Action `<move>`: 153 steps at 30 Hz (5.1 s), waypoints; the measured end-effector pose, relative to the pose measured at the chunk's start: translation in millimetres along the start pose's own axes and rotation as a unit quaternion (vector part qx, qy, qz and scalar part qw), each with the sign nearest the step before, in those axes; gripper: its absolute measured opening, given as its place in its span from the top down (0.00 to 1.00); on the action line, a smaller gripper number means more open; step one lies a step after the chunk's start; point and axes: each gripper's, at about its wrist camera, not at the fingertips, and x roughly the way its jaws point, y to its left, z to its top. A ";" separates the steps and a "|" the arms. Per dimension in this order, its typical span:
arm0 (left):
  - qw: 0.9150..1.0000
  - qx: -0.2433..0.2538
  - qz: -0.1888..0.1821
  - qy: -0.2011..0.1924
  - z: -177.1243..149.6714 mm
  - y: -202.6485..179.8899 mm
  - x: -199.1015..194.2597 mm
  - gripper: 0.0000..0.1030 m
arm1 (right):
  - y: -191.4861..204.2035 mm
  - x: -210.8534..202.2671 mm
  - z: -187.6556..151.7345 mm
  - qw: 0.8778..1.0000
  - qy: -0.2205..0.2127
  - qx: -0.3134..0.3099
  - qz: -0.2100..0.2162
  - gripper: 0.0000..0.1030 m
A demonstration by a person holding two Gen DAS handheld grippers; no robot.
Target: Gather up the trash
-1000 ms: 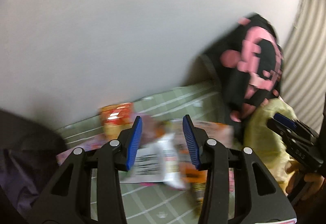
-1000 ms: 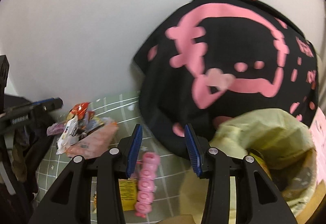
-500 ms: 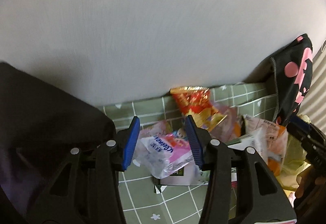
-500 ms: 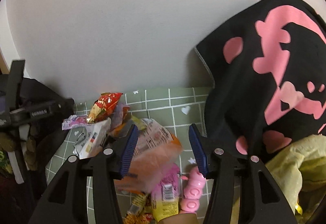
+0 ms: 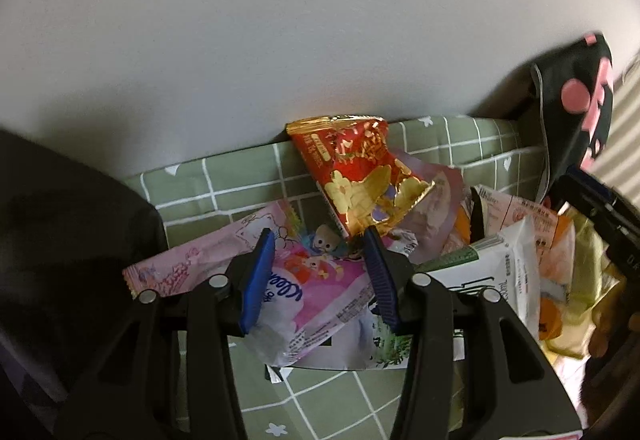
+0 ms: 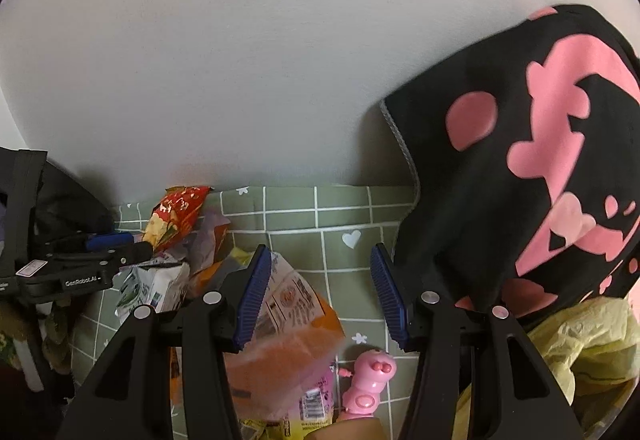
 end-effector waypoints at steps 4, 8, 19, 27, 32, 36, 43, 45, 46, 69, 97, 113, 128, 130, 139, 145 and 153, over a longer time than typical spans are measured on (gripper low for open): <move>1.000 0.006 -0.005 -0.010 -1.7 -1.3 -7.6 0.89 | 3.3 8.8 5.9 1.000 0.003 0.003 0.005 0.53; 1.000 0.004 -0.010 -0.015 -2.5 -5.8 -13.5 0.94 | 4.4 16.1 8.0 1.000 0.007 0.004 0.015 0.53; 0.998 -0.015 -0.007 -0.056 -8.8 -0.1 -49.7 0.96 | 19.3 15.0 24.4 0.997 -0.017 -0.007 0.074 0.53; 0.998 -0.026 -0.018 -0.063 -8.1 17.4 -57.3 0.96 | 50.0 38.8 31.0 0.993 0.023 -0.020 0.116 0.53; 0.997 -0.040 -0.028 -0.054 -5.0 30.2 -53.0 0.96 | 62.7 32.7 6.4 0.988 0.050 -0.045 0.140 0.53; 0.996 -0.052 -0.028 -0.067 -1.8 38.7 -58.7 0.87 | 72.5 31.1 -27.7 0.982 0.077 -0.082 0.149 0.53; 0.992 -0.081 -0.035 -0.093 4.4 51.9 -74.4 0.82 | 69.8 11.9 -48.4 0.978 0.065 -0.104 0.171 0.67; 0.992 -0.087 -0.038 -0.087 4.9 53.7 -72.9 0.81 | 63.6 4.1 -41.2 0.978 0.049 -0.103 0.173 0.70; 0.992 -0.087 -0.040 -0.085 4.8 54.4 -71.9 0.78 | 59.9 0.1 -37.6 0.979 0.041 -0.101 0.171 0.72; 0.998 -0.049 0.007 -0.027 31.1 10.6 -9.7 0.62 | -29.4 -17.9 19.4 0.996 -0.013 -0.009 0.083 0.75; 0.984 0.074 -0.071 -0.142 66.9 -72.7 -117.9 0.70 | -37.8 -83.2 38.9 0.993 -0.112 -0.007 0.039 0.76; 0.951 0.226 -0.171 -0.127 46.9 -234.9 -114.4 0.70 | -117.3 -203.6 -0.7 0.982 -0.170 0.034 -0.072 0.76; 0.906 0.315 -0.280 -0.035 -15.4 -364.7 -78.8 0.70 | -195.7 -282.0 -100.3 0.963 -0.154 0.122 -0.186 0.76; 0.903 0.316 -0.292 -0.019 -22.7 -378.4 -71.3 0.70 | -204.6 -284.9 -109.3 0.961 -0.148 0.129 -0.193 0.76; 0.901 0.316 -0.291 0.062 -50.4 -413.0 -14.1 0.63 | -233.7 -281.0 -143.9 0.960 -0.128 0.159 -0.193 0.76; 0.914 0.298 -0.271 0.051 -44.6 -405.3 -3.6 0.51 | -240.7 -262.4 -148.2 0.964 -0.118 0.167 -0.171 0.76; 0.935 0.264 -0.235 0.006 -26.8 -374.5 -22.3 0.50 | -238.0 -217.6 -146.2 0.972 -0.088 0.166 -0.140 0.76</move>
